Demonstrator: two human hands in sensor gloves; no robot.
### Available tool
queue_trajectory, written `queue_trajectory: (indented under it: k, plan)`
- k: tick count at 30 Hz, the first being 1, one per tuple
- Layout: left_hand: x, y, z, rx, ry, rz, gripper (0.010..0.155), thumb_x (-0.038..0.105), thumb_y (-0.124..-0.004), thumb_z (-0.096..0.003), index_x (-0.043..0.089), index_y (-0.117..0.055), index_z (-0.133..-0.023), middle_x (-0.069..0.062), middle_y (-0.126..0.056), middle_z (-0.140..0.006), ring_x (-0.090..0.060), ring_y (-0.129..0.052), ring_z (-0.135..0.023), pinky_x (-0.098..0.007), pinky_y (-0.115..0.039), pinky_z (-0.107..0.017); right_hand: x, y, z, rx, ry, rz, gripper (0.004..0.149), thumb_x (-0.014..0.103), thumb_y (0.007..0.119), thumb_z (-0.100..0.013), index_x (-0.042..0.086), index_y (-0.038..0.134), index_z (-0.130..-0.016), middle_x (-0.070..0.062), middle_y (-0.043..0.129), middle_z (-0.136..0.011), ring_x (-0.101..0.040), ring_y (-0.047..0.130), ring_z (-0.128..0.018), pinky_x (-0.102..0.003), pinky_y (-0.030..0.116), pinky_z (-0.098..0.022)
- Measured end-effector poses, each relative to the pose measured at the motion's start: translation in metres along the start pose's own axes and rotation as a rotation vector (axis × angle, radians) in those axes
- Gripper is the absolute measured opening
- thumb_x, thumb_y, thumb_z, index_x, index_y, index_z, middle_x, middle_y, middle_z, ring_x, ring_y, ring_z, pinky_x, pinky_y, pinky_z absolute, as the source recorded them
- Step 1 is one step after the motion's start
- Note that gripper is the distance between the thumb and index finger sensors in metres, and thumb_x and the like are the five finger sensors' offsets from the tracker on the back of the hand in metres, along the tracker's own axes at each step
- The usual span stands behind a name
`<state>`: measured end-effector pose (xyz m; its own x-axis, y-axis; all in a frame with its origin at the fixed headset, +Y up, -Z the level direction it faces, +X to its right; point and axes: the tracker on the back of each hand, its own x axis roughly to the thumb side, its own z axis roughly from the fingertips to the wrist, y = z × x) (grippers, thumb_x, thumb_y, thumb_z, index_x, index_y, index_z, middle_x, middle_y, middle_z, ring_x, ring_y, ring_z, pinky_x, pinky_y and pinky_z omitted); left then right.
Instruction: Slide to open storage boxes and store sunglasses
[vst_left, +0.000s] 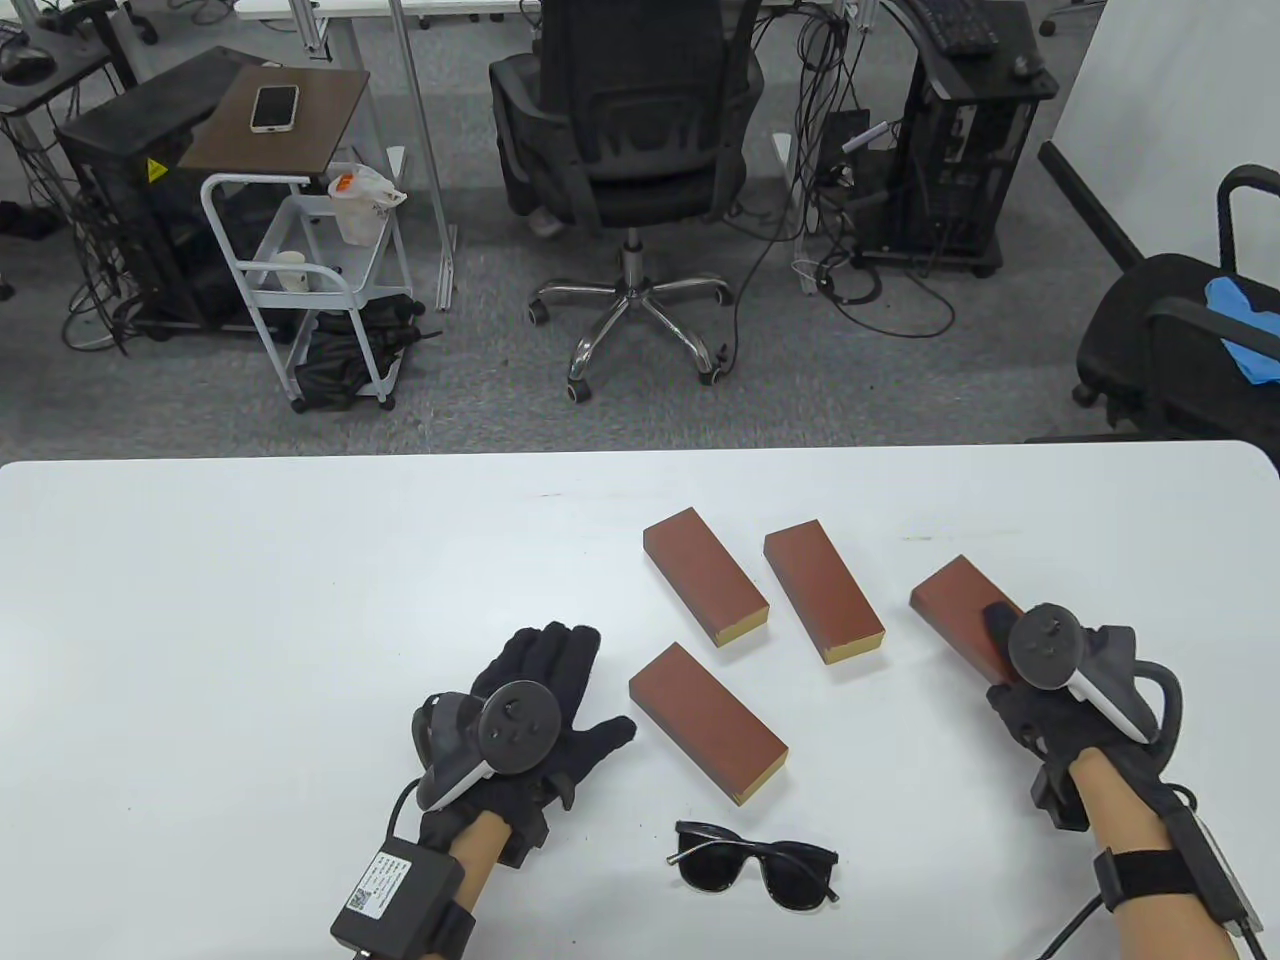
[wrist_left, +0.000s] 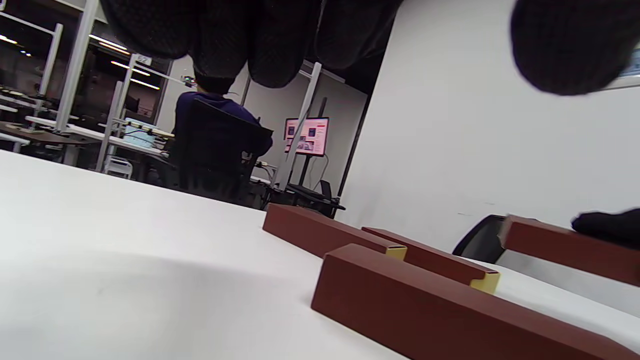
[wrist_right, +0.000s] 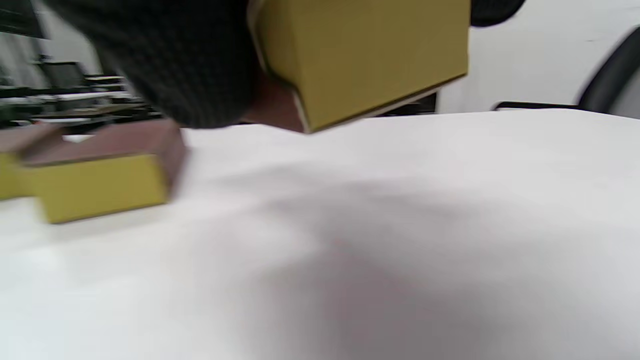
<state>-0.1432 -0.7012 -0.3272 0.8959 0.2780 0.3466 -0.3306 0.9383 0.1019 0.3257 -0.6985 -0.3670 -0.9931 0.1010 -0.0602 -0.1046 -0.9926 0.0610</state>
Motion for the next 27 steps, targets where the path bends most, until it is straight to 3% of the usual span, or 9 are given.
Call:
queue_trajectory:
  k: [13,20,27]
  plan:
    - [0.029,0.012,0.003,0.072,-0.238,0.007,0.103,0.078,-0.090,-0.0231,0.036,-0.053,-0.109,-0.001,-0.065,-0.113,-0.034,-0.069,-0.102,-0.058,-0.067,-0.067,0.144,-0.036,0.032,0.116,-0.573,-0.078,0.082,0.038,0.092,-0.028,0.032,0.044,-0.095,-0.007,0.043,-0.107,-0.034,0.055,-0.091,-0.055,0.051,-0.072]
    - [0.032,0.022,0.003,0.080,-0.290,0.069,0.105,0.078,-0.090,-0.0228,0.037,-0.049,-0.110,-0.001,-0.062,-0.115,-0.033,-0.068,-0.103,-0.059,-0.067,-0.067,0.185,-0.038,0.049,0.125,-0.719,-0.086,0.083,0.036,0.093,-0.028,0.033,0.044,-0.095,-0.004,0.044,-0.107,-0.033,0.054,-0.093,-0.055,0.049,-0.073]
    - [0.030,0.017,0.003,0.030,-0.303,0.190,0.101,0.073,-0.091,-0.0253,0.033,-0.053,-0.109,-0.002,-0.067,-0.111,-0.032,-0.078,-0.095,-0.057,-0.071,-0.062,0.202,-0.039,0.054,0.119,-0.769,-0.120,0.083,0.035,0.094,-0.028,0.033,0.045,-0.095,-0.004,0.045,-0.107,-0.033,0.054,-0.093,-0.056,0.048,-0.073]
